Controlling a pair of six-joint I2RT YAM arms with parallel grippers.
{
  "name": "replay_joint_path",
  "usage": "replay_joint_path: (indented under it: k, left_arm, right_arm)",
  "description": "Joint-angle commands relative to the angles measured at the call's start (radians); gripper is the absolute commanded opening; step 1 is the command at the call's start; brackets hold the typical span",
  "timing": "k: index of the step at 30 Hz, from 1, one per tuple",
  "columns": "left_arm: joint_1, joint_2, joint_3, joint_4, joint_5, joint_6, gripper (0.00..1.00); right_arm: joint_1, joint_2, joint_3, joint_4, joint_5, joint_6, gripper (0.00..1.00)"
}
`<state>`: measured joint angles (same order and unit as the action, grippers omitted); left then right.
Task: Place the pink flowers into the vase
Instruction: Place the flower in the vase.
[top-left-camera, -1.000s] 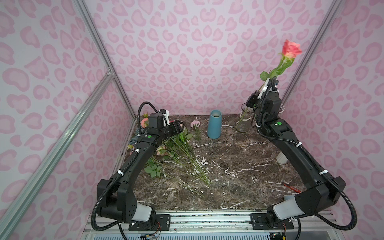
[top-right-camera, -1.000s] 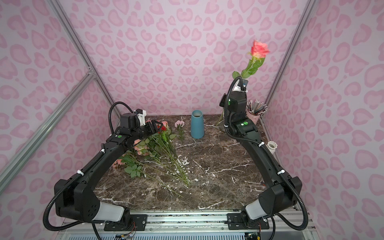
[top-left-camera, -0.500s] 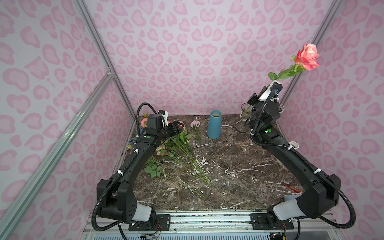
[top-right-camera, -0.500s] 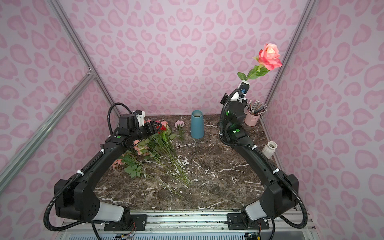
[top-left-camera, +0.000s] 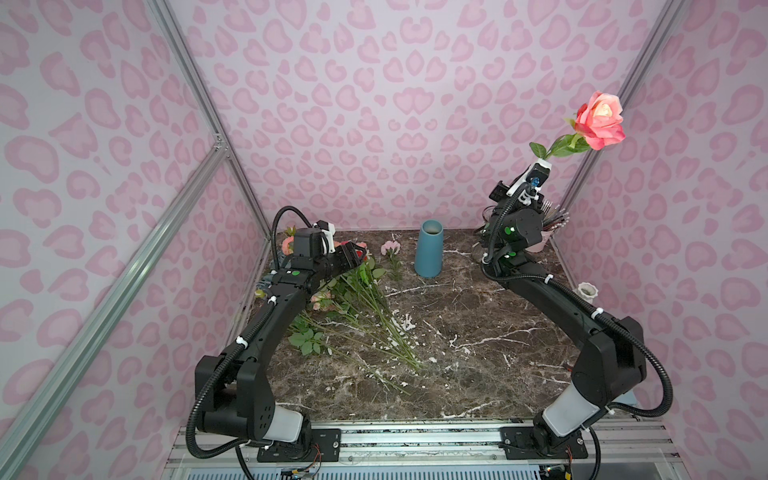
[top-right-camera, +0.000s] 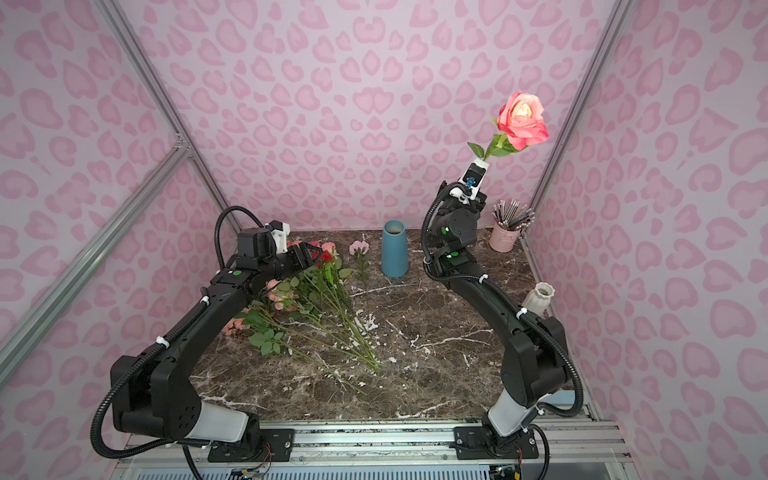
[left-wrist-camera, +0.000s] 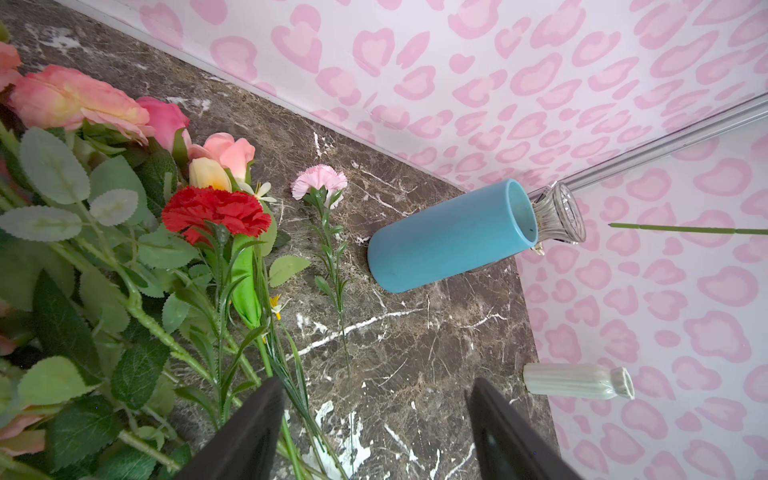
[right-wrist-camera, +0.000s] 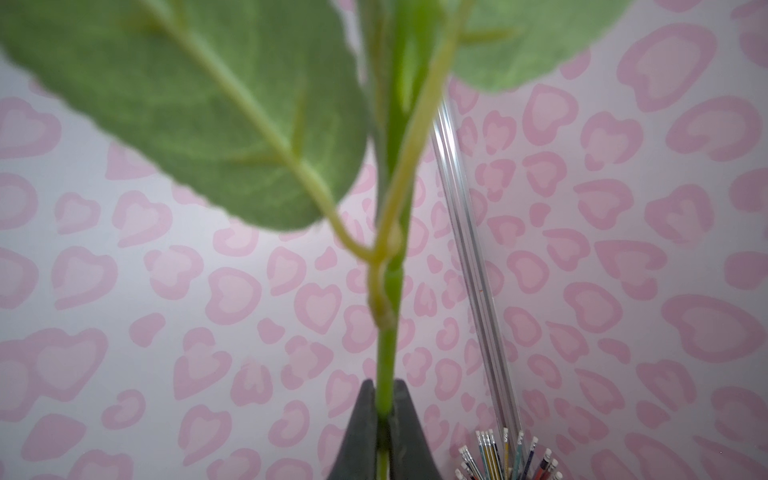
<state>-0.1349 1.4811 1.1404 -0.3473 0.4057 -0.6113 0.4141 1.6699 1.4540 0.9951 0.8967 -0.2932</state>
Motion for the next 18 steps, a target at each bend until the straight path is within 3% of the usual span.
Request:
replay_joint_path:
  k: [1,18]
  left_arm:
    - [0.003,0.005,-0.001,0.051,0.021,0.001,0.74]
    - [0.013,0.010,-0.011,0.074,0.069,-0.006,0.73]
  right_arm:
    - [-0.001,0.038,0.028,0.101,0.024,-0.069,0.00]
    - [0.008,0.276,0.209,0.291,0.049,-0.339,0.00]
